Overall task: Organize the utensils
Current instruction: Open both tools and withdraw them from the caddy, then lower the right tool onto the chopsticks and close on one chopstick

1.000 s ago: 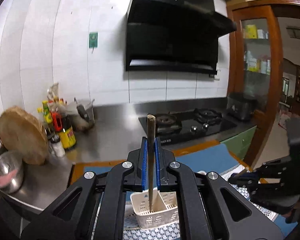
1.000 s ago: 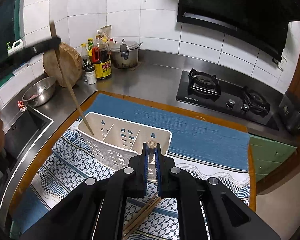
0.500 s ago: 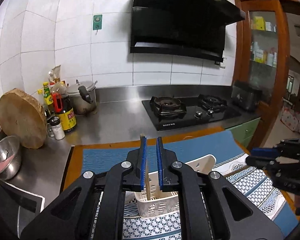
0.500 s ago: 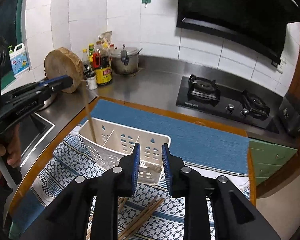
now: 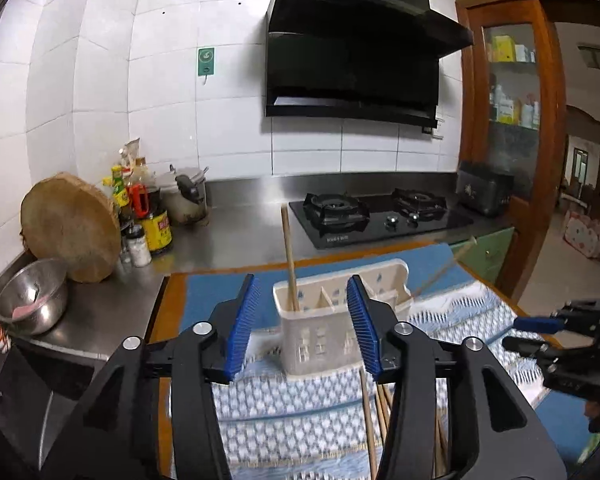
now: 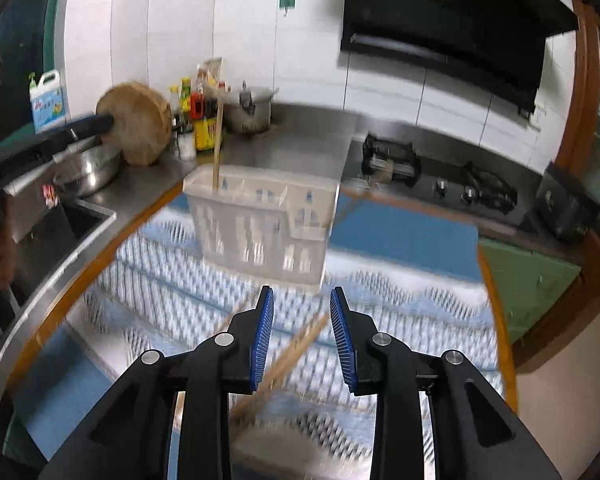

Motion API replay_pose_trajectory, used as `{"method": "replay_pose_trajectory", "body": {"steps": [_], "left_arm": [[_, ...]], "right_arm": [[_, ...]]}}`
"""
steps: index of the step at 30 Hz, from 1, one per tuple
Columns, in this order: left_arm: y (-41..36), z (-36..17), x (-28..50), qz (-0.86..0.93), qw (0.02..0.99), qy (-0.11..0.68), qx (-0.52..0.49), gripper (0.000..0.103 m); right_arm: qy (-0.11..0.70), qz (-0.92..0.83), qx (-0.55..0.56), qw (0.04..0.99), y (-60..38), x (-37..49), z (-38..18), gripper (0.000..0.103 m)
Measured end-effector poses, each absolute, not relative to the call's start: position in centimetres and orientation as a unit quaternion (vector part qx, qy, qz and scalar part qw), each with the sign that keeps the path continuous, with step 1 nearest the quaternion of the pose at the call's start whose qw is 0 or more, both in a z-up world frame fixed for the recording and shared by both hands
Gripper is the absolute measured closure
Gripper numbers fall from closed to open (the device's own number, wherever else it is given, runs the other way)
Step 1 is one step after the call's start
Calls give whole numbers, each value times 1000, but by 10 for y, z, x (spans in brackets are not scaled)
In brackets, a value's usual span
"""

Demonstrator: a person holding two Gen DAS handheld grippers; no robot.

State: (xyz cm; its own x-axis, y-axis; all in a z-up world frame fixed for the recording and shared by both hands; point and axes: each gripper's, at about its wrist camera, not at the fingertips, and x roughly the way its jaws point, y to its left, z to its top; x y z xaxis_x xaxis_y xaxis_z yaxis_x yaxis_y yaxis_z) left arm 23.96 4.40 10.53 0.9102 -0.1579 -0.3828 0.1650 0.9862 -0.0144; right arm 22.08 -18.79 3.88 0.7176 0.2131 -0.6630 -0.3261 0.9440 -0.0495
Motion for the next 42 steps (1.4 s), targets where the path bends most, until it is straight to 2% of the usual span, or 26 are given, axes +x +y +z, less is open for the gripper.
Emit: {"method": "replay_pose_trajectory", "body": {"steps": [6, 11, 14, 19, 26, 42], "left_arm": [[51, 75, 197, -83, 977, 198, 1, 33], [54, 53, 170, -64, 978, 196, 16, 25], [55, 44, 159, -56, 979, 194, 27, 24], [61, 31, 146, -55, 979, 197, 26, 22], [71, 18, 139, -51, 977, 205, 7, 22], [91, -3, 137, -44, 974, 220, -30, 22]], "right_arm": [[388, 143, -51, 909, -181, 190, -17, 74], [411, 137, -27, 901, -166, 174, -52, 74], [419, 127, -17, 899, -159, 168, -68, 74], [441, 114, 26, 890, -165, 170, -87, 82], [442, 100, 46, 890, -164, 176, -89, 88], [442, 101, 61, 889, -149, 186, -88, 89]]}}
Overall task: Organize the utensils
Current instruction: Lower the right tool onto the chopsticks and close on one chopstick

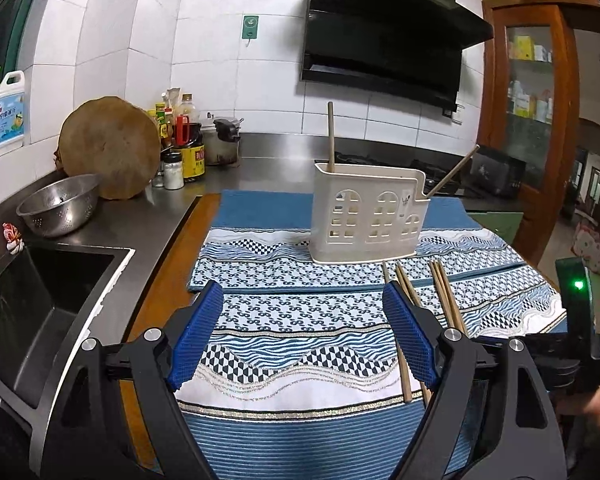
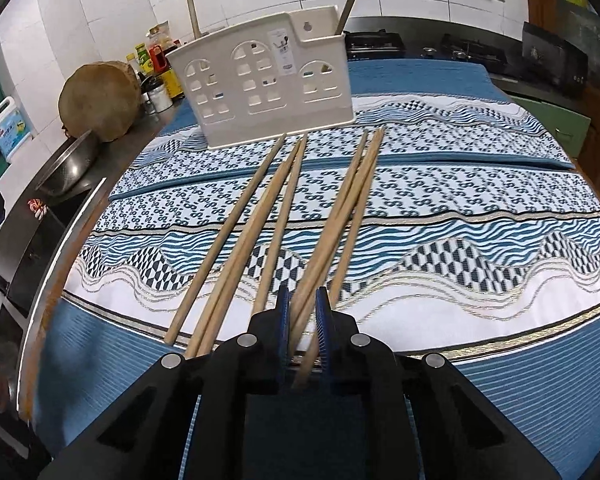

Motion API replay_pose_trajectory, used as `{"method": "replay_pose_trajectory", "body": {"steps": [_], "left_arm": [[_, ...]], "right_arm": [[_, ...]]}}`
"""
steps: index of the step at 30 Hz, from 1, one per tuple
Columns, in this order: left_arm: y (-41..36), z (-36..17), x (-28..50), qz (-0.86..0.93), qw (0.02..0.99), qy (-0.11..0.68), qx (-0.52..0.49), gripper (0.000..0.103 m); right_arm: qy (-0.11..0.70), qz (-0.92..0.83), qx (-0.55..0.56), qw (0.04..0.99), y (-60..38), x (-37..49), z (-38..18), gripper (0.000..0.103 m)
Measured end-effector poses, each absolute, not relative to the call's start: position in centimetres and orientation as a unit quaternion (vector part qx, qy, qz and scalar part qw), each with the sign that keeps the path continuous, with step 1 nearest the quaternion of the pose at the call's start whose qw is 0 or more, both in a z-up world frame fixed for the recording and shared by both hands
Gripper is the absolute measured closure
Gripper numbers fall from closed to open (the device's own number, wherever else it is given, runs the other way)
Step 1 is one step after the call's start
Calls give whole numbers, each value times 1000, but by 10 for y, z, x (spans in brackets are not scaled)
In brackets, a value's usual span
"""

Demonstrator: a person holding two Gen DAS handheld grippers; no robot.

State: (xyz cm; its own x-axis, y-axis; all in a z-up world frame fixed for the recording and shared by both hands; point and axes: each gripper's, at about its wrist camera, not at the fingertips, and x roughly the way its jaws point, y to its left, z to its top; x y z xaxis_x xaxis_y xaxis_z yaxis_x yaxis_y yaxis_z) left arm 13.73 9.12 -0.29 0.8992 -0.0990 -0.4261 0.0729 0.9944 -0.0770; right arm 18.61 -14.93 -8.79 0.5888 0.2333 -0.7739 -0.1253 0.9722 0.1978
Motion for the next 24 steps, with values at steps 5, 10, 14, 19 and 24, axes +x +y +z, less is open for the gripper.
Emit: {"method": "replay_pose_trajectory", "body": {"steps": [5, 10, 14, 19, 24], "left_arm": [[92, -7, 137, -45, 974, 221, -29, 22], [94, -11, 138, -47, 973, 226, -34, 22], [96, -14, 139, -48, 971, 230, -39, 22], [99, -17, 139, -44, 970, 233, -44, 22], [98, -18, 138, -43, 970, 235, -45, 22]], "right_arm": [[445, 91, 55, 889, -144, 191, -91, 89], [450, 78, 47, 888, -141, 196, -94, 89], [451, 68, 35, 889, -140, 196, -96, 89], [448, 64, 24, 892, -139, 194, -95, 90], [447, 68, 32, 891, -144, 194, -95, 91]]}}
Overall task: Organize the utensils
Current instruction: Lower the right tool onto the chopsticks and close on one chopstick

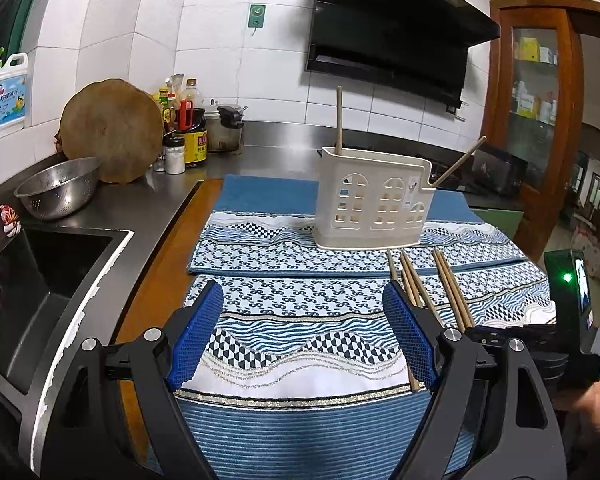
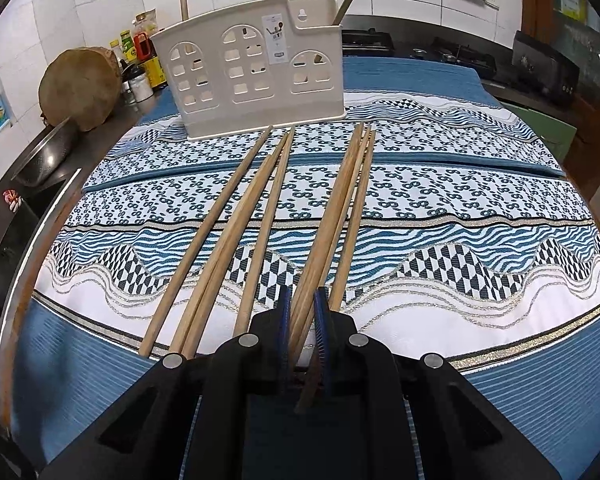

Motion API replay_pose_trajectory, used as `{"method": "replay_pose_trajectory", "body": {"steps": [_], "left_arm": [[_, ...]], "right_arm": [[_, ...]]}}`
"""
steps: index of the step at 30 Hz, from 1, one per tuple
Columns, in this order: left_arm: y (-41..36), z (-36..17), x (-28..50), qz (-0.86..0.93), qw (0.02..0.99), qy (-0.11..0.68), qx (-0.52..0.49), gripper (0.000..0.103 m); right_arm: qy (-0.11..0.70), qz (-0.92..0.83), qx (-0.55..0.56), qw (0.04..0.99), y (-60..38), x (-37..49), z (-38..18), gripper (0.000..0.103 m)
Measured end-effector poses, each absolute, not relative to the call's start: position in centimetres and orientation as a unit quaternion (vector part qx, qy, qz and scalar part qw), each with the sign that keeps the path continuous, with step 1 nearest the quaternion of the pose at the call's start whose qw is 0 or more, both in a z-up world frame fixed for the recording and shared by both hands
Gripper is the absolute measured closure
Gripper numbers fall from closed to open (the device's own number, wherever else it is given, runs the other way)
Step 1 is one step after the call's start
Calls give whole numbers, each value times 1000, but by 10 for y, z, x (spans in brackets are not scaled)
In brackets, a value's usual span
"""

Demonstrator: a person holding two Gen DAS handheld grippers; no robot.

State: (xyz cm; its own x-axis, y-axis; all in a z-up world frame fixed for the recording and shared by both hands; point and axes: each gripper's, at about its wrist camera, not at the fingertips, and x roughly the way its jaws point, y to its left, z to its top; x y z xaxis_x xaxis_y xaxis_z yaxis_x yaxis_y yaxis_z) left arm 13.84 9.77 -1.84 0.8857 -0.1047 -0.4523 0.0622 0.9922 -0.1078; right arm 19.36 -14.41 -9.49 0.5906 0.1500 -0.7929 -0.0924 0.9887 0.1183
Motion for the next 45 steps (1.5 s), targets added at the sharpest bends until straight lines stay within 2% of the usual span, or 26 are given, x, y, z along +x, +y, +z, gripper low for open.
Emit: {"method": "replay_pose_trajectory", "body": {"steps": [20, 22, 29, 45], "left_arm": [[101, -22, 142, -42, 968, 242, -52, 22], [101, -22, 142, -41, 968, 242, -52, 22], [98, -24, 142, -42, 967, 246, -52, 22], [88, -27, 145, -53, 964, 255, -46, 22]], "right_arm": [[446, 68, 25, 892, -153, 191, -95, 91], [445, 64, 20, 893, -152, 190, -94, 94], [445, 60, 15, 894, -153, 189, -95, 94], [449, 39, -40, 892, -148, 192, -100, 94]]}}
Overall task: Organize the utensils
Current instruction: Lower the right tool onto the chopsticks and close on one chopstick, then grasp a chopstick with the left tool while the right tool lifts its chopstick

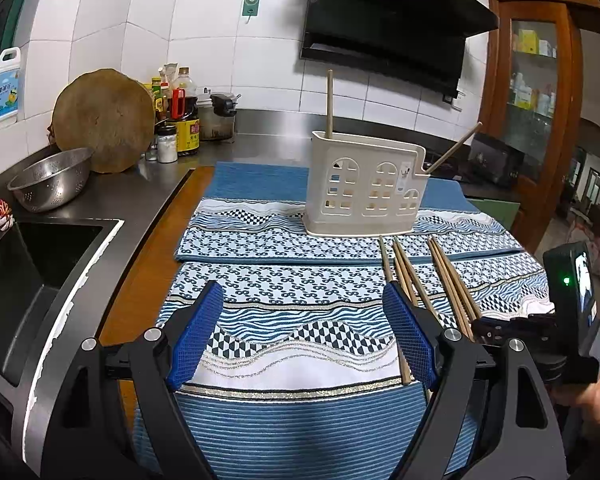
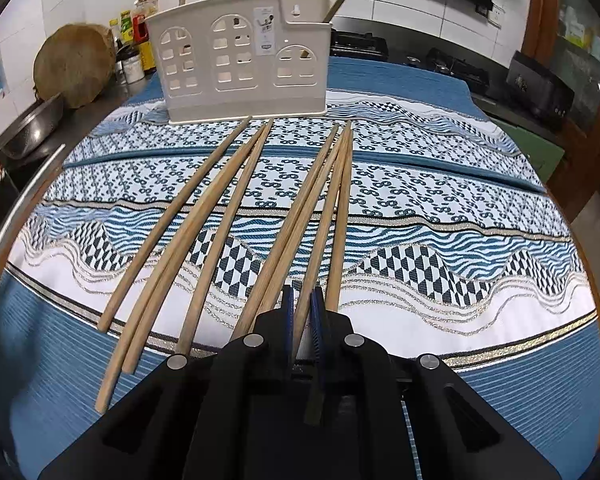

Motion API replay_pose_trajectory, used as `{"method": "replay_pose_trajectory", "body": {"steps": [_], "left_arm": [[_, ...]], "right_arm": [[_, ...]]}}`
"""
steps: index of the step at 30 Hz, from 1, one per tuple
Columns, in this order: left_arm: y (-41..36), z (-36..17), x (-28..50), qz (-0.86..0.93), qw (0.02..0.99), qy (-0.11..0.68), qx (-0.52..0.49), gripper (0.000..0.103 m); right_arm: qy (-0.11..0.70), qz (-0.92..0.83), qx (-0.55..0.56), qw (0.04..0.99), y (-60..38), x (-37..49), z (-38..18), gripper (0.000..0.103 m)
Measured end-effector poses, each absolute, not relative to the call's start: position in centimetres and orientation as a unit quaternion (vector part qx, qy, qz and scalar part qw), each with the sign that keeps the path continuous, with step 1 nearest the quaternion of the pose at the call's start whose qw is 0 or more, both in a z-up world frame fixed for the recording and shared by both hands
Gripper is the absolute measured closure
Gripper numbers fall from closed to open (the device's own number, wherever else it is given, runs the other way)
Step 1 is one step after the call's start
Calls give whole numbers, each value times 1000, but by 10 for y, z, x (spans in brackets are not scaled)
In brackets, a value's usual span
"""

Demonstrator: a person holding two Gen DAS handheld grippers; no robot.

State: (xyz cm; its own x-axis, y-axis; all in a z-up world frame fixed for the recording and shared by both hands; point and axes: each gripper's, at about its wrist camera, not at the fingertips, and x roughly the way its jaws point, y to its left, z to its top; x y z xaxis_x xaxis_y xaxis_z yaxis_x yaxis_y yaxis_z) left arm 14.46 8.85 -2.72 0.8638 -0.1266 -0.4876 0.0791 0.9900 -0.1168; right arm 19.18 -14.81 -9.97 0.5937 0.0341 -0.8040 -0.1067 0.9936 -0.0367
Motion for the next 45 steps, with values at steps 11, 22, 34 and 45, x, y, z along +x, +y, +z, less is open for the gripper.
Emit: {"method": "replay_pose_trajectory", "body": {"steps": [11, 22, 34, 45], "left_arm": [[79, -43, 152, -84, 952, 288, -51, 22], [40, -74, 169, -149, 918, 362, -63, 54], [-2, -104, 203, -163, 888, 427, -56, 84], [-15, -108, 212, -141, 890, 431, -36, 96]], "right_arm": [[440, 63, -14, 896, -162, 180, -96, 95], [388, 74, 16, 919, -191, 157, -58, 96], [330, 99, 34, 938, -227, 149, -18, 96], [312, 116, 38, 942, -237, 150, -5, 96]]}}
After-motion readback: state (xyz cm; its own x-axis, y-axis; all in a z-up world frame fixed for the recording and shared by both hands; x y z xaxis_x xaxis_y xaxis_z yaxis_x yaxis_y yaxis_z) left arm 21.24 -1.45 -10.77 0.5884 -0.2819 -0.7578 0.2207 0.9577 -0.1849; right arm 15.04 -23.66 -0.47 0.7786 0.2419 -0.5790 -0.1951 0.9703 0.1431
